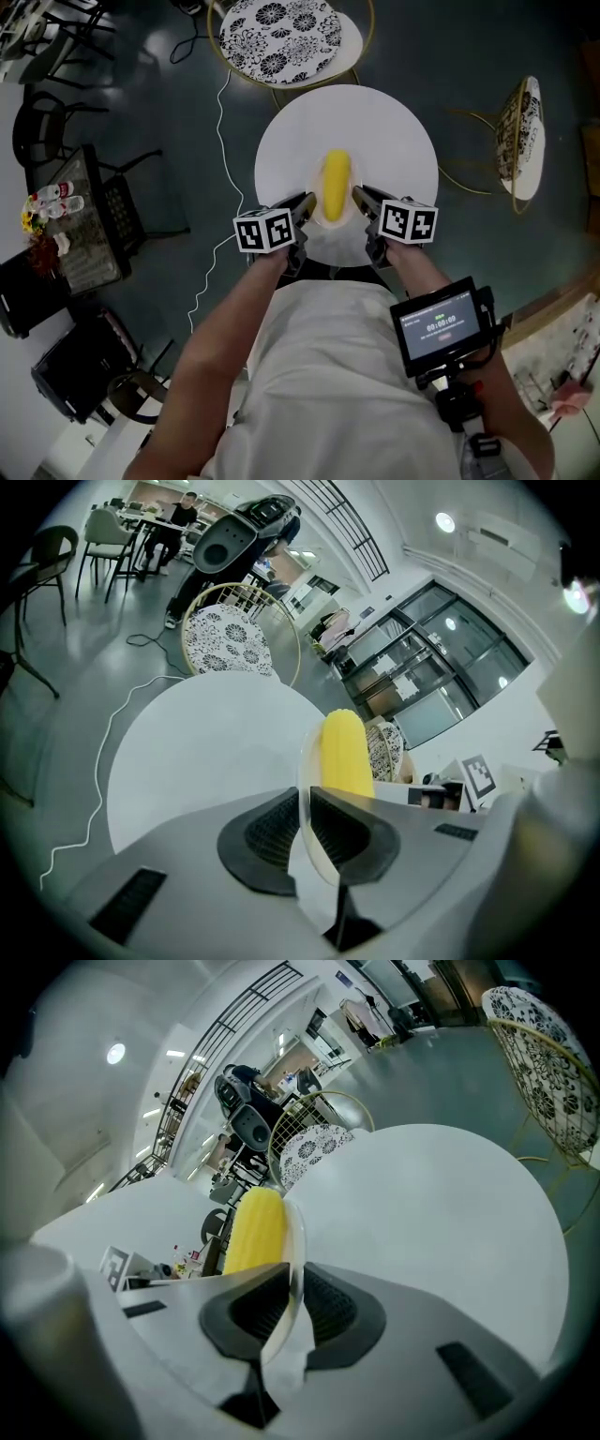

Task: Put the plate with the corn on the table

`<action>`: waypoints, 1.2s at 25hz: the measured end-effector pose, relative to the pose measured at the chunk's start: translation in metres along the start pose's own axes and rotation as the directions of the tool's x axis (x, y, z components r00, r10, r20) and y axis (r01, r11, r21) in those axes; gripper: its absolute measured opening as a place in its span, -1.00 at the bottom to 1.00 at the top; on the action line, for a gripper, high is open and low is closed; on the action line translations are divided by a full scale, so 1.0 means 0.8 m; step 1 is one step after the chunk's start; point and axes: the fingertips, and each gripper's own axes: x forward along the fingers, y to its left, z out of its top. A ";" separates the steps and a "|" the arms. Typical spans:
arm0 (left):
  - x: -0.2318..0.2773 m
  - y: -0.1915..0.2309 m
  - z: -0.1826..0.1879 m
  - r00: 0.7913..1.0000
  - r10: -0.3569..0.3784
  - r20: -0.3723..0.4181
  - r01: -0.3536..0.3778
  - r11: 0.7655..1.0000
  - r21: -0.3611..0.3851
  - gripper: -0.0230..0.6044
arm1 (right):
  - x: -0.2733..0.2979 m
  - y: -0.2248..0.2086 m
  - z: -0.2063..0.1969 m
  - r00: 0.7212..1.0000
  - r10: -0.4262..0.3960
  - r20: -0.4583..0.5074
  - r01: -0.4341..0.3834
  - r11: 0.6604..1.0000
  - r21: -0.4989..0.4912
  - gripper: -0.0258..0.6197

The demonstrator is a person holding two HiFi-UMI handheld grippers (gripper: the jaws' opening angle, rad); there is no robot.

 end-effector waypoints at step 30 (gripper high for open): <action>0.062 0.046 0.036 1.000 0.018 -0.013 -0.018 1.000 -0.007 -0.79 | 0.061 -0.041 0.039 0.998 -0.055 0.034 0.056 0.998 -0.019 -0.75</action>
